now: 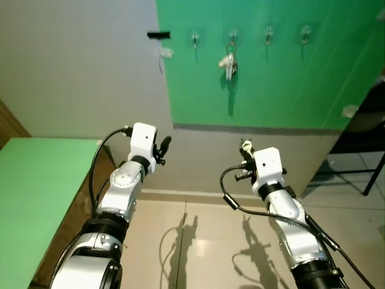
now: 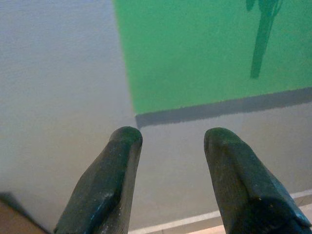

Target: Hang keys on a hook

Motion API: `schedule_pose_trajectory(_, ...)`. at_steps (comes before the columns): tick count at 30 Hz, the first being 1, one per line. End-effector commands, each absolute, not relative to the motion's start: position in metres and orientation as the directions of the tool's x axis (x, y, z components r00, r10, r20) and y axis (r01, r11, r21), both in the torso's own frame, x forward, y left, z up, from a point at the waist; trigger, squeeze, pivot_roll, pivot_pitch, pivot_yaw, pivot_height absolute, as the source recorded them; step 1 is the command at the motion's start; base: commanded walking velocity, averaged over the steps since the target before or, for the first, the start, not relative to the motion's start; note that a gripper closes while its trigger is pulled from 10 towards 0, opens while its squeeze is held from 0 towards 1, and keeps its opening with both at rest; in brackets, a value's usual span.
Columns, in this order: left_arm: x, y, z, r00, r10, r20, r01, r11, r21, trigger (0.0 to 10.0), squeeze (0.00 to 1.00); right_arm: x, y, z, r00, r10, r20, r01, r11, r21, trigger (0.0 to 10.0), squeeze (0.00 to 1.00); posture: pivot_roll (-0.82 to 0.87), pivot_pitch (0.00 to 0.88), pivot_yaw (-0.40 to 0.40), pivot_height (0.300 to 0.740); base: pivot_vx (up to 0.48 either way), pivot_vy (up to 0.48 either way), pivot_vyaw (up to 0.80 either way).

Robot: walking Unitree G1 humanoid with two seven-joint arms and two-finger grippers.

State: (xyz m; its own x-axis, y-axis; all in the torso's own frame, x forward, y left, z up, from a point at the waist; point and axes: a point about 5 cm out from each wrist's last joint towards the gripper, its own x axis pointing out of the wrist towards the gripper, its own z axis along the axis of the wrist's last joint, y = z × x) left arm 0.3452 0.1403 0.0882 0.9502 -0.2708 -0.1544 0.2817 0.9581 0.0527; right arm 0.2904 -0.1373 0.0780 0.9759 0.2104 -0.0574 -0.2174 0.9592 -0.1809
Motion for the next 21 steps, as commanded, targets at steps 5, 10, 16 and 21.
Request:
schedule_pose_trajectory(5, 0.342, 0.134, 0.09, 0.949, -0.296, -0.111, 0.299, 0.954, 0.006, 10.0, 0.0, 0.293, -0.143, 0.09, 0.983, 0.183, -0.01, -0.183, 0.976, -0.119, 0.0, 0.0, -0.16, 0.0, 0.083, 0.74, 0.439, 0.0, 0.0)
schedule_pose_trajectory(10, 0.334, 0.135, 0.08, 0.934, -0.329, -0.143, 0.336, 0.942, 0.027, 10.0, 0.0, 0.294, -0.137, 0.101, 0.977, 0.211, 0.02, -0.209, 0.974, -0.093, 0.0, 0.0, -0.16, 0.0, 0.082, 0.74, 0.4, 0.18, 0.0)
schedule_pose_trajectory(16, 0.338, 0.138, 0.082, 0.958, -0.253, -0.137, 0.255, 0.967, -0.004, 10.0, 0.0, 0.294, -0.113, 0.12, 0.931, 0.363, 0.049, -0.357, 0.93, -0.09, 0.0, 0.0, -0.16, 0.0, 0.083, 0.74, 0.274, 0.286, 0.0)
schedule_pose_trajectory(21, 0.332, 0.146, 0.077, 0.978, -0.158, -0.138, 0.159, 0.987, -0.005, 10.0, 0.0, 0.297, -0.111, 0.128, 0.934, 0.351, 0.062, -0.353, 0.935, 0.031, 0.0, 0.0, -0.16, 0.0, 0.081, 0.74, 0.0, 0.0, 0.0)
